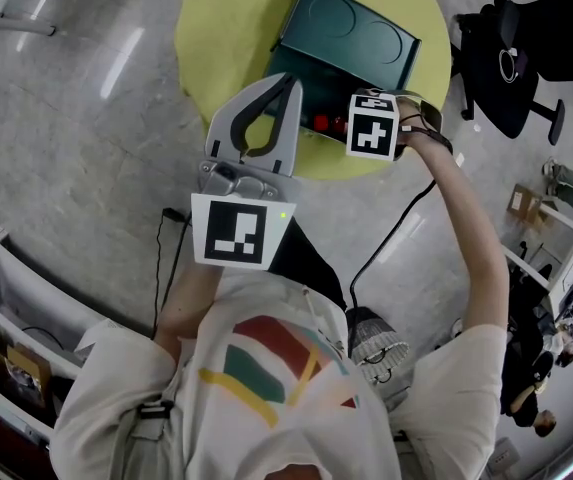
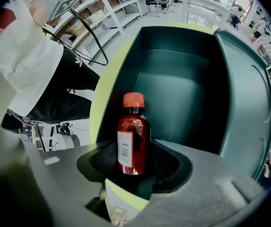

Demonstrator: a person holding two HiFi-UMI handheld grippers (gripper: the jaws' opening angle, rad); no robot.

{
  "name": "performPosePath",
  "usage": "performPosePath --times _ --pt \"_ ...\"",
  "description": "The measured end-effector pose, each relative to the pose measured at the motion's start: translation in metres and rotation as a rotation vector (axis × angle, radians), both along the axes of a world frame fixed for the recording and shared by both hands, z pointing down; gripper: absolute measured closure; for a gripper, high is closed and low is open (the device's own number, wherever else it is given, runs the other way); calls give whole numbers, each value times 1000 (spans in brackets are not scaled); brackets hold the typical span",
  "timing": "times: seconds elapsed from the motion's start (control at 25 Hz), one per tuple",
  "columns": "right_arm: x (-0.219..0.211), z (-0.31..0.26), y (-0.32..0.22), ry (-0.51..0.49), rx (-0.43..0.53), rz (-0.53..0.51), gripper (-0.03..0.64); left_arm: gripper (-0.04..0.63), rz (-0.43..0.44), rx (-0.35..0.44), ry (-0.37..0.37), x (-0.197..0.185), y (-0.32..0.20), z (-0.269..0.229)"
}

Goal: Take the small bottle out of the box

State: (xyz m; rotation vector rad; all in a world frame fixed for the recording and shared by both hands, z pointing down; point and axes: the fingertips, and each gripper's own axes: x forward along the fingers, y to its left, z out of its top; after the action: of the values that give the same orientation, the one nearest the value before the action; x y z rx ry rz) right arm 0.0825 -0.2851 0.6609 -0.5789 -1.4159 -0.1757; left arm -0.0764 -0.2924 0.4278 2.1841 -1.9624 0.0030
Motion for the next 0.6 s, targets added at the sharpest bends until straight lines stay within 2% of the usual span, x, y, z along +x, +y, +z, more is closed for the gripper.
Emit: performPosePath --times 0.6 --pt "-5 -3 4 -82 16 28 416 580 -15 23 -10 -1 6 -19"
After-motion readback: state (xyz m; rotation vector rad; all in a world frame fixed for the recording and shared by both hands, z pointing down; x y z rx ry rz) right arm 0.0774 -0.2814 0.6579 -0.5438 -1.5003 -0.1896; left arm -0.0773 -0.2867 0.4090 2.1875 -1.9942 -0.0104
